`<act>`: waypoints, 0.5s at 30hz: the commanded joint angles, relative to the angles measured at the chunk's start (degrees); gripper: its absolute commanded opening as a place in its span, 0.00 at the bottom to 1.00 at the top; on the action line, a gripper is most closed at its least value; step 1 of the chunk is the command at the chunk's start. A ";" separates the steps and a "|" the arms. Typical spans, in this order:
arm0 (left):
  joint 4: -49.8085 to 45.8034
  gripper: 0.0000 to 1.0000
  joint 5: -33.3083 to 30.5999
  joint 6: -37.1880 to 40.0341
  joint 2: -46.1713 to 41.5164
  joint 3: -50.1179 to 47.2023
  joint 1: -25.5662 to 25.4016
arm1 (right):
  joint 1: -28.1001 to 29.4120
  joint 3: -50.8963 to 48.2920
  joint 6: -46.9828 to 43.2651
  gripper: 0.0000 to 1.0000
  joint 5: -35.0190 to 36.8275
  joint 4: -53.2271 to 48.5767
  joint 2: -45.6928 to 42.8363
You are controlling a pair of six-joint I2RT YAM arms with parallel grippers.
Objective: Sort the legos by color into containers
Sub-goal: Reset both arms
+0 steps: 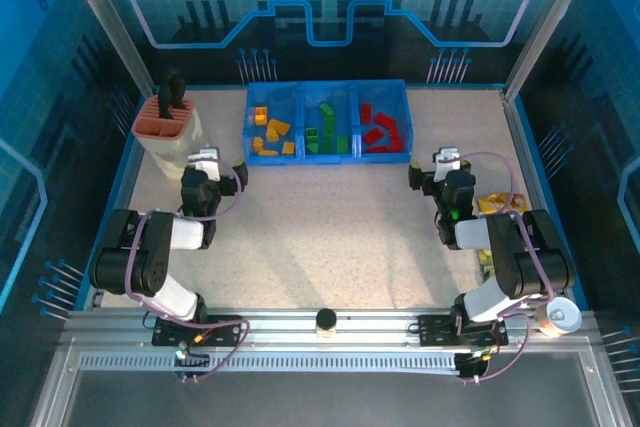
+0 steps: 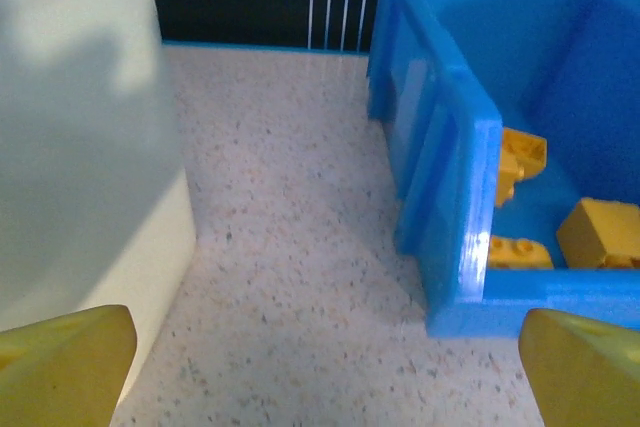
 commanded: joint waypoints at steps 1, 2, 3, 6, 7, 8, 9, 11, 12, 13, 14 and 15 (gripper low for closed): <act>-2.21 0.99 1.84 -0.48 -0.44 -0.23 -0.10 | -0.54 -0.47 0.24 1.00 -0.87 -1.00 -0.19; -2.51 0.99 2.09 -0.32 -0.50 -0.06 -0.19 | -0.60 -0.46 0.24 1.00 -0.83 -1.23 -0.31; -2.89 0.99 2.60 0.00 -0.48 0.13 -0.25 | -0.54 -0.51 0.24 1.00 -0.77 -1.11 -0.26; -2.67 0.99 2.38 0.63 -0.57 -0.03 -0.80 | 0.30 -0.30 -0.61 1.00 -0.11 -1.13 -0.12; -2.76 0.99 2.45 0.58 -0.51 -0.05 -0.83 | 0.39 -0.24 -0.54 1.00 -0.24 -1.29 -0.18; -2.76 0.99 2.38 0.60 -0.52 0.00 -0.83 | 0.39 -0.30 -0.54 1.00 -0.27 -1.24 -0.07; -2.77 0.99 2.42 0.58 -0.57 -0.03 -0.82 | 0.31 -0.28 -0.56 1.00 -0.27 -1.24 -0.11; -2.76 0.99 2.38 0.63 -0.55 -0.07 -0.87 | 0.38 -0.28 -0.52 1.00 -0.27 -1.25 -0.11; -2.81 0.99 2.38 0.59 -0.57 -0.03 -0.82 | 0.39 -0.32 -0.52 1.00 -0.27 -1.29 -0.10; -2.76 0.99 2.37 0.59 -0.57 -0.04 -0.82 | 0.33 -0.28 -0.54 1.00 -0.27 -1.24 -0.14; -2.77 0.99 2.41 0.58 -0.56 -0.05 -0.82 | 0.38 -0.24 -0.53 1.00 -0.27 -1.25 -0.11; -2.77 0.99 2.40 0.58 -0.55 -0.10 -0.82 | 0.34 -0.28 -0.58 1.00 -0.26 -1.30 -0.09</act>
